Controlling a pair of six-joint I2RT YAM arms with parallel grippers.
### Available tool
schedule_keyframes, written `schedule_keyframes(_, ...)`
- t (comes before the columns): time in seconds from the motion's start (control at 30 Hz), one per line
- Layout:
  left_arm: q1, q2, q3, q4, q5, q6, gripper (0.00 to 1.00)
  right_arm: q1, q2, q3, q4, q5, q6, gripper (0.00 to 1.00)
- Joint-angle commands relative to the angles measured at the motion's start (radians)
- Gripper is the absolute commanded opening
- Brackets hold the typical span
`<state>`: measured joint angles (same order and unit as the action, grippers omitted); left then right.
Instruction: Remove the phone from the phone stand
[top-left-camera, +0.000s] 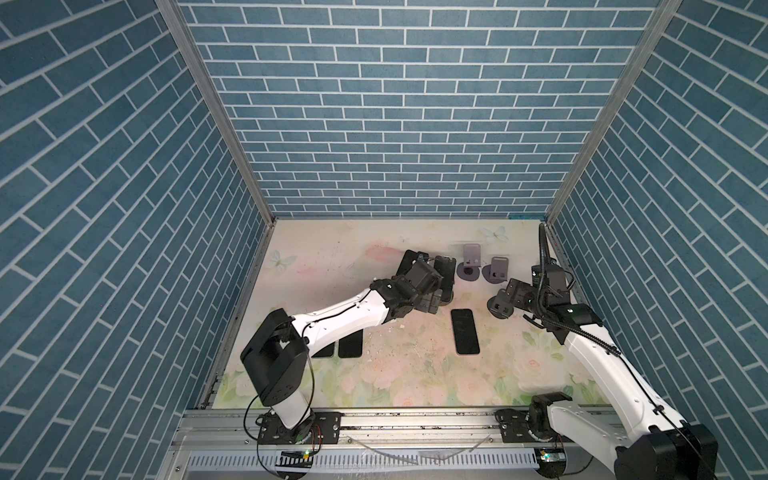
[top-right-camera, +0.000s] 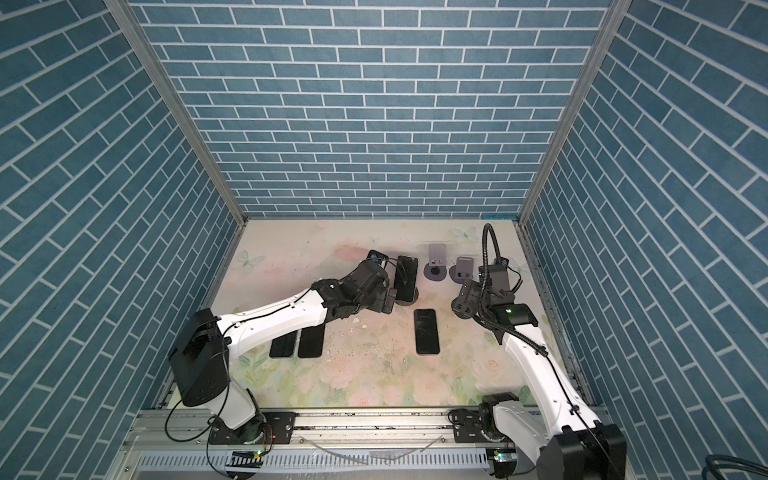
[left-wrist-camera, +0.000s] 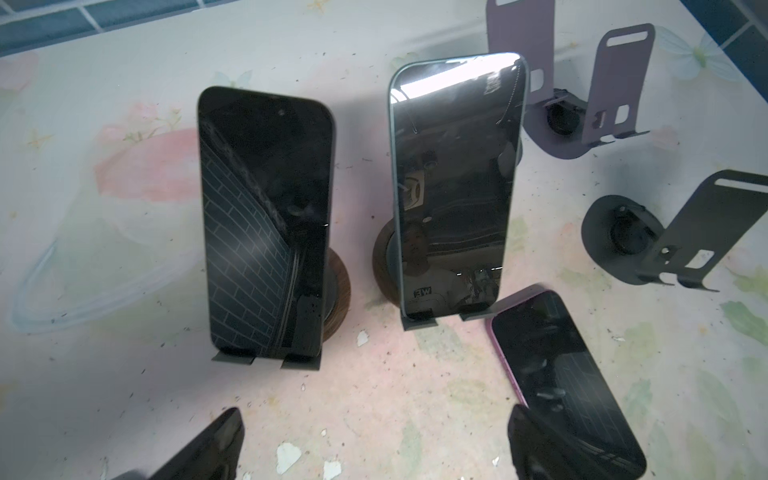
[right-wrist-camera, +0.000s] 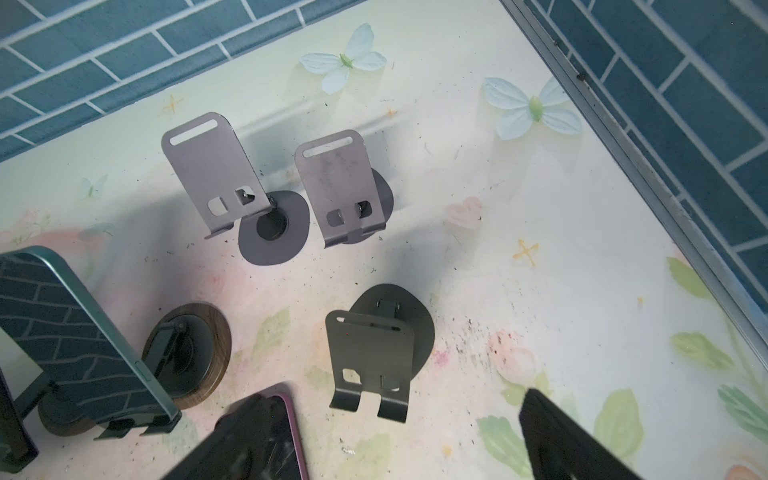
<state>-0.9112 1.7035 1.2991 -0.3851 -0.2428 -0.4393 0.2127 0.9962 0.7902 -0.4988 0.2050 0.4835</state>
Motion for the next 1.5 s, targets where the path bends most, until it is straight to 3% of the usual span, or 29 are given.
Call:
schedule_keyframes(0.0, -0.014, 0.059, 0.066, -0.012, -0.010, -0.005, 1.00, -0.003, -0.029, 0.028, -0.056, 0.005, -0.039, 0.95)
schedule_keyframes(0.57, -0.017, 0.240, 0.175, 0.154, 0.020, -0.001, 1.00, -0.003, -0.080, -0.009, -0.048, -0.020, -0.040, 0.95)
schedule_keyframes(1.47, -0.014, 0.433, 0.351, 0.106, -0.074, -0.002, 0.99, -0.003, -0.084, -0.020, -0.039, -0.039, -0.075, 0.95)
